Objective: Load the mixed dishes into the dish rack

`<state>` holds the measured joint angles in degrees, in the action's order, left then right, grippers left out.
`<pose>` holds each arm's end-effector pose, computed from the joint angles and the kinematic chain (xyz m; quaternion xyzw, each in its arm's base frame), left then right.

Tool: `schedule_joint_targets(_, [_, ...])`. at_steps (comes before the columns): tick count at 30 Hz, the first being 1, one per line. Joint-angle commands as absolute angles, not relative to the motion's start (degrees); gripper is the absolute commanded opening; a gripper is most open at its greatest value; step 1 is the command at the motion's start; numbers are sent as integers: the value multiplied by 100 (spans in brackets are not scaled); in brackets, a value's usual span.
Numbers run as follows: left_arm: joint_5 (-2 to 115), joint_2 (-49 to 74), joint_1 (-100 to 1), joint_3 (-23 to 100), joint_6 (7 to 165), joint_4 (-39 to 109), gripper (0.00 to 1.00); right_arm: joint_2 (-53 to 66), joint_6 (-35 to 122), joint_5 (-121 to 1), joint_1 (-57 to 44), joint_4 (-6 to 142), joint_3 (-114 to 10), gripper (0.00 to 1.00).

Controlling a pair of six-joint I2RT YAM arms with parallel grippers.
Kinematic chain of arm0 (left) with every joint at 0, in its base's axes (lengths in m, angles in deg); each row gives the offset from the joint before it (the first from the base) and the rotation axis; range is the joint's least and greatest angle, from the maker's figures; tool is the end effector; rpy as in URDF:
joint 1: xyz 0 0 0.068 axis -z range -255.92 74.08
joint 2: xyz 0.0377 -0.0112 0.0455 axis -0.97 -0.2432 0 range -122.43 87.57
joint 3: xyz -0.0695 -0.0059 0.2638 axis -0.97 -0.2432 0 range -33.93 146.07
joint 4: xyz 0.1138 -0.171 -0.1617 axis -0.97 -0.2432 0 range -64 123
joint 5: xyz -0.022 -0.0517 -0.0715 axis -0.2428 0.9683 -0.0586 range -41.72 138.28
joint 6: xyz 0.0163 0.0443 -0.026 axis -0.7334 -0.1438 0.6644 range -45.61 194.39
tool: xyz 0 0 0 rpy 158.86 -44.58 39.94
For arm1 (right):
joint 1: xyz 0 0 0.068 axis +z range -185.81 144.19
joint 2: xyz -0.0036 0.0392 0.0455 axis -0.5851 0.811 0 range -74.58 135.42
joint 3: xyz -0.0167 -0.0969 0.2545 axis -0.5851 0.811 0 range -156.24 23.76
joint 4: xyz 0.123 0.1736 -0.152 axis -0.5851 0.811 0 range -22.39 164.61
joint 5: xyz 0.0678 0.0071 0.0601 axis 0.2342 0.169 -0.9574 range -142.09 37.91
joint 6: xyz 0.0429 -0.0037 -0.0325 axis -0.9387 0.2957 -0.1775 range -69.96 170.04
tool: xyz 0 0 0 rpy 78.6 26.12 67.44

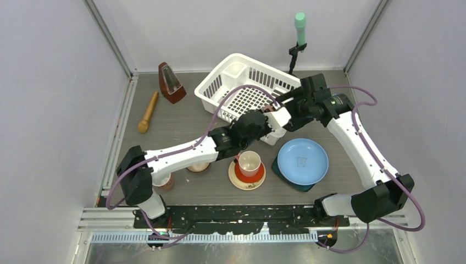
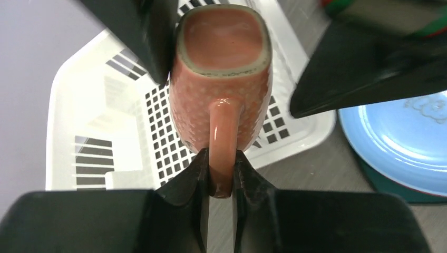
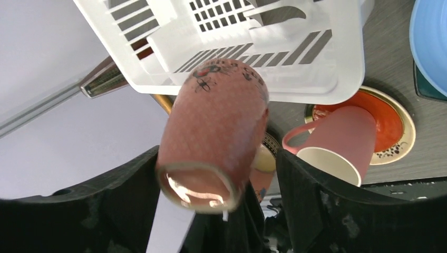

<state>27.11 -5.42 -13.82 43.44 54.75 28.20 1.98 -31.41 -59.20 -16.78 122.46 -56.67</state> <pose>0.1920 -0.3355 0.3317 0.4490 0.6791 -0.0625 0.5774 0.2517 0.0914 0.3617 0.4698 0.8153 0.2936 0.1683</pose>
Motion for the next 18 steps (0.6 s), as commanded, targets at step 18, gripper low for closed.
schedule_joint_targets(18, [1298,-1375,-3224,5158,7572,4057,0,-959,-2631,-4676,-2548,12217,-5946,91])
